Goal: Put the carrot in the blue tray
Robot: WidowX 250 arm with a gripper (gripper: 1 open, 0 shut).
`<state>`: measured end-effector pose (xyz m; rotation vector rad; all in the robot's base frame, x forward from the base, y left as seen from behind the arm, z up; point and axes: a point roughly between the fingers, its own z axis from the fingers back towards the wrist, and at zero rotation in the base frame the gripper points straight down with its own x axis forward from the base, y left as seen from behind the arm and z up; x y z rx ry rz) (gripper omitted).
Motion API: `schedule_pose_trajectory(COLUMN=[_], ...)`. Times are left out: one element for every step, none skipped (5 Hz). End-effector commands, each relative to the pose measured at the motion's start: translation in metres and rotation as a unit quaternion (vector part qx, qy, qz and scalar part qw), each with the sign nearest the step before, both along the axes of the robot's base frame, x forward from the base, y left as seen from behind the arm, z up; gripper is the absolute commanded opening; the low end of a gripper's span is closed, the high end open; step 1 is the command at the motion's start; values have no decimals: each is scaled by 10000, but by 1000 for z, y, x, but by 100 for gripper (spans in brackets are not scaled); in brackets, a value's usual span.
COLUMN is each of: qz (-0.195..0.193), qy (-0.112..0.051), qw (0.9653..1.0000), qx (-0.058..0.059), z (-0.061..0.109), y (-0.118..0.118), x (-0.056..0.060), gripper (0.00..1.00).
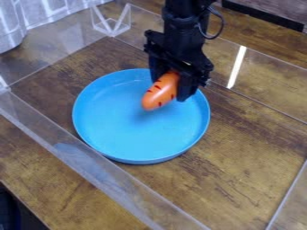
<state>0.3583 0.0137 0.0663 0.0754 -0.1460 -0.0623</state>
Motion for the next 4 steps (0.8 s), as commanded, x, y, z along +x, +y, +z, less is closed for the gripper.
schedule_pose_trajectory(qz=[120, 140, 189, 236], qy=[-106, -27, -152, -234], qw=[9999, 9999, 9996, 9993], qx=[64, 85, 134, 195], z=[9, 3, 19, 33], y=[10, 12, 13, 15], x=[-1, -4, -6, -6], gripper=[0, 100, 100, 100])
